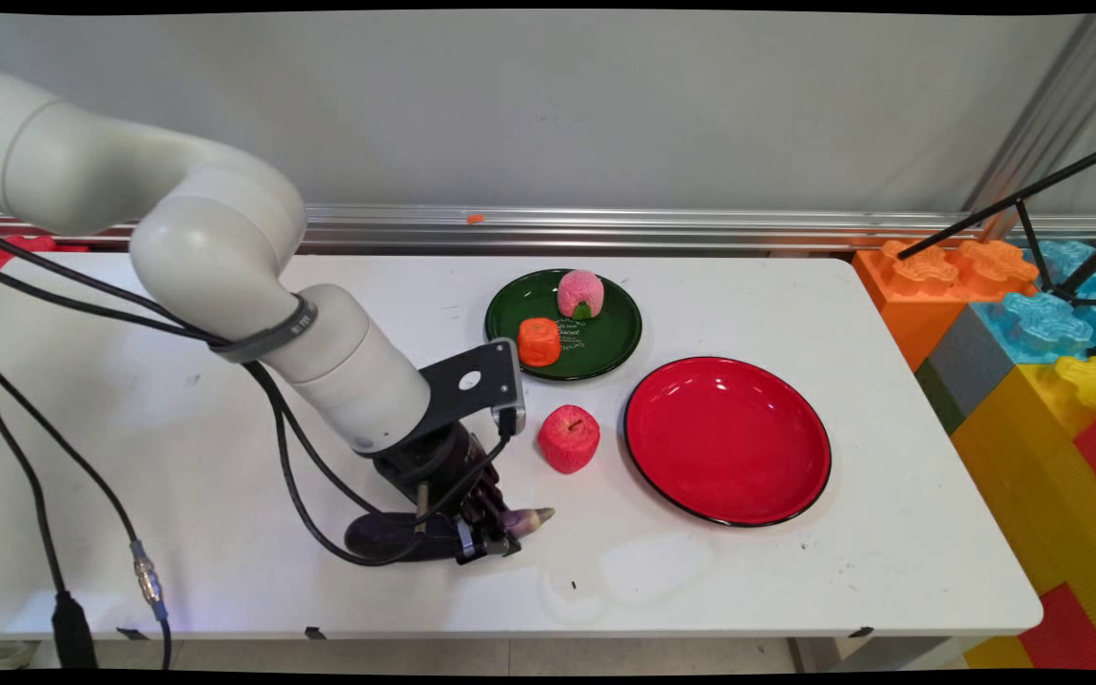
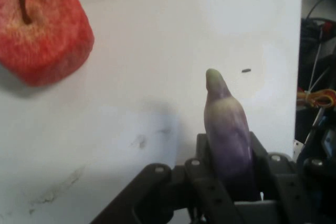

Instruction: Place the picked object on the table

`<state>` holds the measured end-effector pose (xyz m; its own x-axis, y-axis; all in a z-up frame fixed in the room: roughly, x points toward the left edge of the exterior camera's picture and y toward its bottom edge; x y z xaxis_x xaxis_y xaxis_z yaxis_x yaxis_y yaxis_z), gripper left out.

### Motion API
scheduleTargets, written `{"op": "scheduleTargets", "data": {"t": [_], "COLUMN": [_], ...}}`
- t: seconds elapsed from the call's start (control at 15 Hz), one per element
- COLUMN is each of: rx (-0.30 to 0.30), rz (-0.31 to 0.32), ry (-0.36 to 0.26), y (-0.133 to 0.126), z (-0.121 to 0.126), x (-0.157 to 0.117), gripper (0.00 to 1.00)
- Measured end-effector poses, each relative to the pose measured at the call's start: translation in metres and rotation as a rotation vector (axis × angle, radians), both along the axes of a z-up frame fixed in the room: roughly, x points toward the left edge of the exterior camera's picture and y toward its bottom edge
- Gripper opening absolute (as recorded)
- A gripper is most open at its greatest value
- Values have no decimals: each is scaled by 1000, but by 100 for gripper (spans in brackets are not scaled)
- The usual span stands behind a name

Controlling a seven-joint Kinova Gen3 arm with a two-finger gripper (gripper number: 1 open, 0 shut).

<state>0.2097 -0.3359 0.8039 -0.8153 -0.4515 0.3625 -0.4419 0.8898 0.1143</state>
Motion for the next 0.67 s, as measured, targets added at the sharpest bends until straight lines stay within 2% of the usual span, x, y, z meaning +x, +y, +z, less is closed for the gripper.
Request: {"op": "scheduleTargets", "data": {"t": [0.67], "rx": [-3], "rz": [12], "ry": [-21], "y": [-2], "z": [-24], "x": [4], "gripper": [0]}}
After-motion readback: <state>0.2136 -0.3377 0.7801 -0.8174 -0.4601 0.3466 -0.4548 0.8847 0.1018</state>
